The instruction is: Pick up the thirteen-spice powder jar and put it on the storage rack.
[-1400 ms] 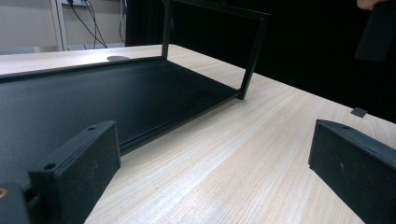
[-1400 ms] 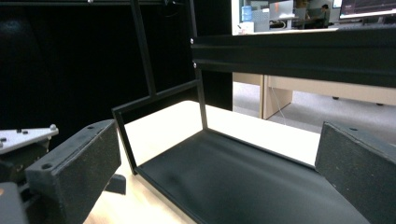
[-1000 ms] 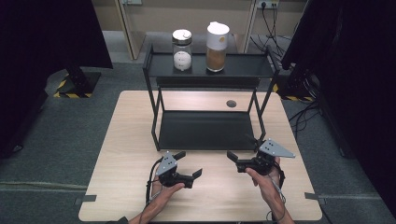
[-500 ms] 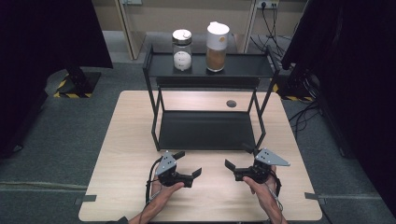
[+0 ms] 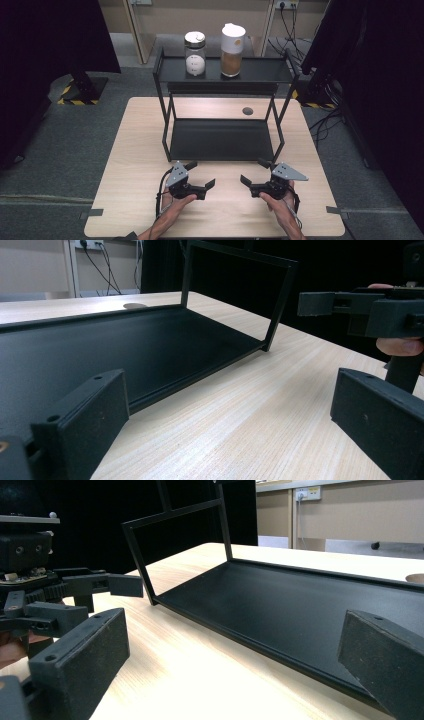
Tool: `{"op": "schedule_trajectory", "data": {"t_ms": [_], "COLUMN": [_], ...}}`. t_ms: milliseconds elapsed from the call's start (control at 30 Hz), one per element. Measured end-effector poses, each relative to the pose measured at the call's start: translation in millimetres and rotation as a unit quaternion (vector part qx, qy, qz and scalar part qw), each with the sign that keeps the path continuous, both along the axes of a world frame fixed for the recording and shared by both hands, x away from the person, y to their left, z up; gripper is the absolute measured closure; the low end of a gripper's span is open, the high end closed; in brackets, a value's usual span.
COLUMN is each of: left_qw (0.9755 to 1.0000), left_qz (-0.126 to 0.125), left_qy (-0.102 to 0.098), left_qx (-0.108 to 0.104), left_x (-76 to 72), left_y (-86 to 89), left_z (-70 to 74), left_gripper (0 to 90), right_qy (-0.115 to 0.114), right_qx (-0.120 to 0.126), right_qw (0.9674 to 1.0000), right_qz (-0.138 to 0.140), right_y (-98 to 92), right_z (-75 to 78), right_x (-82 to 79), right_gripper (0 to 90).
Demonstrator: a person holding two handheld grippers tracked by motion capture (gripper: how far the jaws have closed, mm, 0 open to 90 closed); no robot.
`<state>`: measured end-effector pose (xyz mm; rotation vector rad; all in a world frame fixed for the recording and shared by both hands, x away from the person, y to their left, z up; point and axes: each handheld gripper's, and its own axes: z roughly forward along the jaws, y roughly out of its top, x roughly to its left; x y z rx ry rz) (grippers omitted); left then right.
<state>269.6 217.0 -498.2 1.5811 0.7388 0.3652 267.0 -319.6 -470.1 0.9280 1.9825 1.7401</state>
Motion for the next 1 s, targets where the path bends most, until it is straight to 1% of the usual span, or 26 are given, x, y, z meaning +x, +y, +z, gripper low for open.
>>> {"op": "schedule_trajectory", "data": {"t_ms": [300, 700, 1000], "left_qw": [1.0000, 1.0000, 1.0000], "left_qz": [0.000, -0.001, 0.000], "left_qy": [-0.004, -0.005, -0.006], "left_qx": [-0.002, -0.003, -0.003], "left_x": [-1.2, -1.4, -1.7], "left_y": [0.5, 0.7, 1.0], "left_z": [-0.8, -0.9, -0.6], "left_gripper": [1.4, 1.4, 1.4], "right_qy": [0.003, 0.007, 0.008], "right_qx": [-0.002, 0.006, 0.007], "right_qw": [1.0000, 0.9999, 0.9999], "right_qz": [0.002, -0.002, -0.003], "right_y": [0.9, -0.6, -0.4], "right_z": [-2.3, -4.7, -5.4], "right_x": [-0.8, -0.7, -0.7], "right_gripper": [0.6, 0.6, 0.6]}}
